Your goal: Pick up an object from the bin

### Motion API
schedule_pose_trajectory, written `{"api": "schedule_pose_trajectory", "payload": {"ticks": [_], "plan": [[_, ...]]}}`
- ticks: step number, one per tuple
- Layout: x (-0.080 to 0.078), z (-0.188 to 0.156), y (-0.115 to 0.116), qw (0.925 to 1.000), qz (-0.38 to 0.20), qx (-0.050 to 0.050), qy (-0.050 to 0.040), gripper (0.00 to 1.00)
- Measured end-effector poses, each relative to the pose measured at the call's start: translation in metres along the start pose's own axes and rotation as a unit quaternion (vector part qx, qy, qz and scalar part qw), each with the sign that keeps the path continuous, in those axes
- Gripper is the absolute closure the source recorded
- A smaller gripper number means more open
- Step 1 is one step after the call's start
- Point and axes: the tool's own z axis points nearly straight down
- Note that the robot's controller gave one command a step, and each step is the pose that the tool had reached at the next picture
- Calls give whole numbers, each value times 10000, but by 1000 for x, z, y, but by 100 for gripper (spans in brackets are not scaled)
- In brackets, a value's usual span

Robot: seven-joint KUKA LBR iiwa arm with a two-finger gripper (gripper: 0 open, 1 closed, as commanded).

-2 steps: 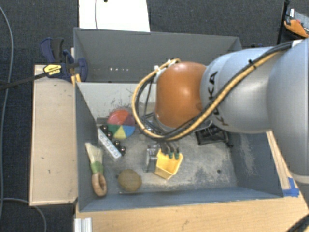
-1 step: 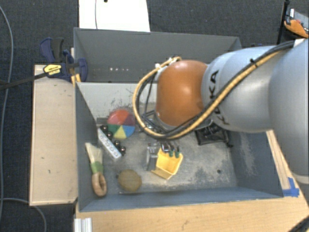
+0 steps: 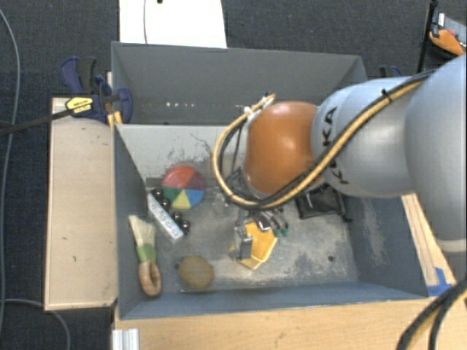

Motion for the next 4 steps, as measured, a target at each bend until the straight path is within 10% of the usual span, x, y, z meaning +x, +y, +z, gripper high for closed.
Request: {"api": "schedule_pose_trajectory", "payload": {"ticks": [1,2,3,4], "plan": [[1,17,-34,9898,-1423,-1,41,0],[2,16,-70,9978,-663,-4,-4,0],[16,45,-82,9926,-1213,-11,50,0],[-8,45,-102,9860,-1669,-3,-25,100]]}}
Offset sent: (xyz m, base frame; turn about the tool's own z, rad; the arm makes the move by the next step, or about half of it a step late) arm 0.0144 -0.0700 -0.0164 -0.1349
